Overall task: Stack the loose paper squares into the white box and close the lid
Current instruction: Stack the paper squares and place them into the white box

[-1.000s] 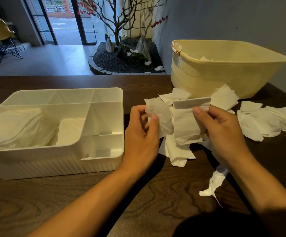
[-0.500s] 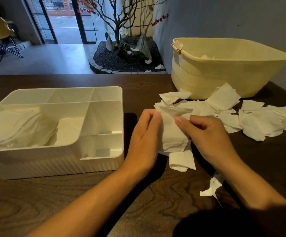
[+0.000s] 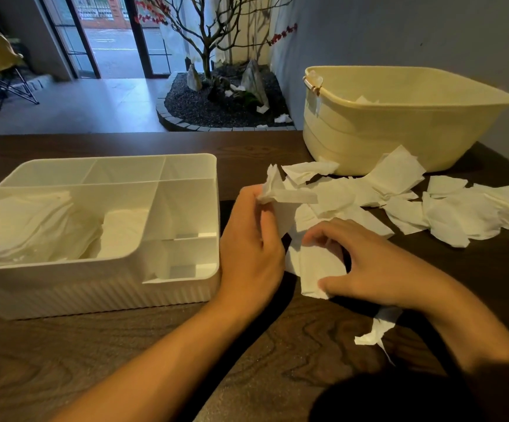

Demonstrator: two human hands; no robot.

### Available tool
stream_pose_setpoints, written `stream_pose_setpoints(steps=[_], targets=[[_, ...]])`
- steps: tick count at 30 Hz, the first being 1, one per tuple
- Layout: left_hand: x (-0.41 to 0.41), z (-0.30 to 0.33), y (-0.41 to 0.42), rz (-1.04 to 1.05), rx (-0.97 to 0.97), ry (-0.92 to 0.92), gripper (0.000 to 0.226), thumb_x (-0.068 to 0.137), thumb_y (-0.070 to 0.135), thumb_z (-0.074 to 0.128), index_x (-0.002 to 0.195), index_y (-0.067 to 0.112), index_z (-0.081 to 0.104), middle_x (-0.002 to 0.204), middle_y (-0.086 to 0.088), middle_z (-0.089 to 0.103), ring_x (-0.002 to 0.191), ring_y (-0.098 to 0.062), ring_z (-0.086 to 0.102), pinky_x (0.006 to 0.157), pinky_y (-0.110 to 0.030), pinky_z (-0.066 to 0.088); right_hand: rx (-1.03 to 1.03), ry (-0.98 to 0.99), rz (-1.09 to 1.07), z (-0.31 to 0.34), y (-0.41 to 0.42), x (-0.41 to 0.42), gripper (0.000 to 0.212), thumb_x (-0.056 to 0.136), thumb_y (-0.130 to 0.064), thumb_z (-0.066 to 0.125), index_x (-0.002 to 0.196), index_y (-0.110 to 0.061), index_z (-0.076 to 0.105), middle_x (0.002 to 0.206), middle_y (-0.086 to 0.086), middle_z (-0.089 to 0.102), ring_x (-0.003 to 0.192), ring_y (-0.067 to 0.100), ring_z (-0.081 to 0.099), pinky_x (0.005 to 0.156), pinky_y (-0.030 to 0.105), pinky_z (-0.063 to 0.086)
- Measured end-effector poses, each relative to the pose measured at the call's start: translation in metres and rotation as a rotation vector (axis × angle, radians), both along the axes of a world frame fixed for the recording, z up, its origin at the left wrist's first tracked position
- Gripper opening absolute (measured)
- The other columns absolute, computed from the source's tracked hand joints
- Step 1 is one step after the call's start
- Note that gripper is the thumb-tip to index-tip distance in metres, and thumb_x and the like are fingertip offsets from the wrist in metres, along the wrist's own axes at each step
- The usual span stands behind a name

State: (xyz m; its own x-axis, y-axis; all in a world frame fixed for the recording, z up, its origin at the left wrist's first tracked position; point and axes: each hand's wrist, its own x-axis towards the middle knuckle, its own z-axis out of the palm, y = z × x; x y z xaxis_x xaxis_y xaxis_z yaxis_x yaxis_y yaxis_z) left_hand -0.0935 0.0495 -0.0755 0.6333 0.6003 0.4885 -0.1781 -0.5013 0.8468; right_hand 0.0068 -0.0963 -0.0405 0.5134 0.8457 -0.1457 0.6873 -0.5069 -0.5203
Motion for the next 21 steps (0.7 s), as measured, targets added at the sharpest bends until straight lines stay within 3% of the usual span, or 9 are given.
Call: stream_pose_setpoints(steps=[3, 6, 9, 11, 13, 16, 19, 21], targets=[[-0.001, -0.001, 0.001, -0.023, -0.016, 0.067, 0.018, 0.108, 0.023, 0.038, 0.119, 0.031, 0.05, 0.104, 0.017, 0.06, 0.096, -0.002, 0.059, 0.078, -0.035, 0.056, 0.118, 0.041, -0.086, 0.0, 0.002, 0.0, 0.045, 0.084, -0.016, 0.071, 0.109, -0.048, 0.053, 0.114, -0.026, 0.053, 0.097, -0.015, 0.049, 0.071, 0.004, 0.04], [0.0, -0.002, 0.002, -0.04, -0.01, 0.127, 0.015, 0.109, 0.025, 0.038, 0.117, 0.034, 0.047, 0.104, 0.023, 0.059, 0.099, 0.006, 0.056, 0.08, -0.031, 0.054, 0.274, 0.06, -0.181, -0.004, 0.003, 0.0, 0.033, 0.089, -0.017, 0.069, 0.102, -0.046, 0.061, 0.089, -0.013, 0.062, 0.081, -0.002, 0.057, 0.071, 0.015, 0.044], [0.001, -0.002, 0.002, -0.043, -0.011, 0.142, 0.016, 0.108, 0.023, 0.039, 0.115, 0.036, 0.046, 0.102, 0.026, 0.058, 0.098, 0.009, 0.056, 0.082, -0.03, 0.055, 0.382, 0.108, -0.208, -0.003, 0.005, 0.001, 0.026, 0.092, -0.014, 0.063, 0.095, -0.039, 0.069, 0.065, 0.005, 0.057, 0.058, 0.015, 0.05, 0.063, 0.033, 0.047], [0.001, -0.002, 0.002, -0.051, -0.036, 0.149, 0.015, 0.108, 0.023, 0.04, 0.114, 0.035, 0.047, 0.102, 0.027, 0.059, 0.098, 0.009, 0.056, 0.084, -0.031, 0.055, 0.46, 0.201, -0.248, 0.001, 0.004, 0.002, 0.028, 0.093, -0.009, 0.06, 0.089, -0.031, 0.076, 0.067, 0.012, 0.06, 0.059, 0.028, 0.049, 0.061, 0.038, 0.045], [0.001, -0.001, 0.002, -0.061, -0.074, 0.142, 0.014, 0.108, 0.023, 0.04, 0.114, 0.033, 0.05, 0.103, 0.023, 0.061, 0.097, 0.006, 0.058, 0.084, -0.033, 0.055, 0.517, 0.361, -0.325, 0.005, 0.003, 0.003, 0.031, 0.093, -0.005, 0.059, 0.083, -0.025, 0.08, 0.087, 0.013, 0.073, 0.068, 0.031, 0.062, 0.066, 0.04, 0.053], [0.001, 0.0, 0.002, -0.064, -0.106, 0.142, 0.015, 0.108, 0.023, 0.041, 0.112, 0.035, 0.049, 0.101, 0.025, 0.063, 0.095, 0.006, 0.058, 0.083, -0.032, 0.055, 0.485, 0.517, -0.308, 0.006, 0.003, 0.002, 0.036, 0.091, 0.005, 0.057, 0.087, -0.021, 0.081, 0.095, 0.006, 0.076, 0.076, 0.02, 0.073, 0.07, 0.034, 0.058], [0.001, 0.0, 0.002, -0.086, -0.156, 0.154, 0.017, 0.108, 0.024, 0.041, 0.106, 0.04, 0.047, 0.099, 0.037, 0.06, 0.095, 0.013, 0.057, 0.082, -0.024, 0.056, 0.464, 0.423, -0.259, 0.005, 0.004, 0.0, 0.03, 0.088, 0.006, 0.064, 0.095, -0.02, 0.077, 0.092, -0.001, 0.077, 0.079, 0.015, 0.075, 0.062, 0.026, 0.058], [0.002, 0.0, 0.003, -0.117, -0.216, 0.152, 0.015, 0.107, 0.026, 0.042, 0.109, 0.039, 0.049, 0.102, 0.032, 0.062, 0.096, 0.009, 0.059, 0.085, -0.03, 0.058, 0.516, 0.352, -0.284, 0.004, 0.003, 0.001, 0.022, 0.088, 0.001, 0.068, 0.09, -0.019, 0.077, 0.083, -0.002, 0.076, 0.069, 0.012, 0.073, 0.056, 0.016, 0.052]])
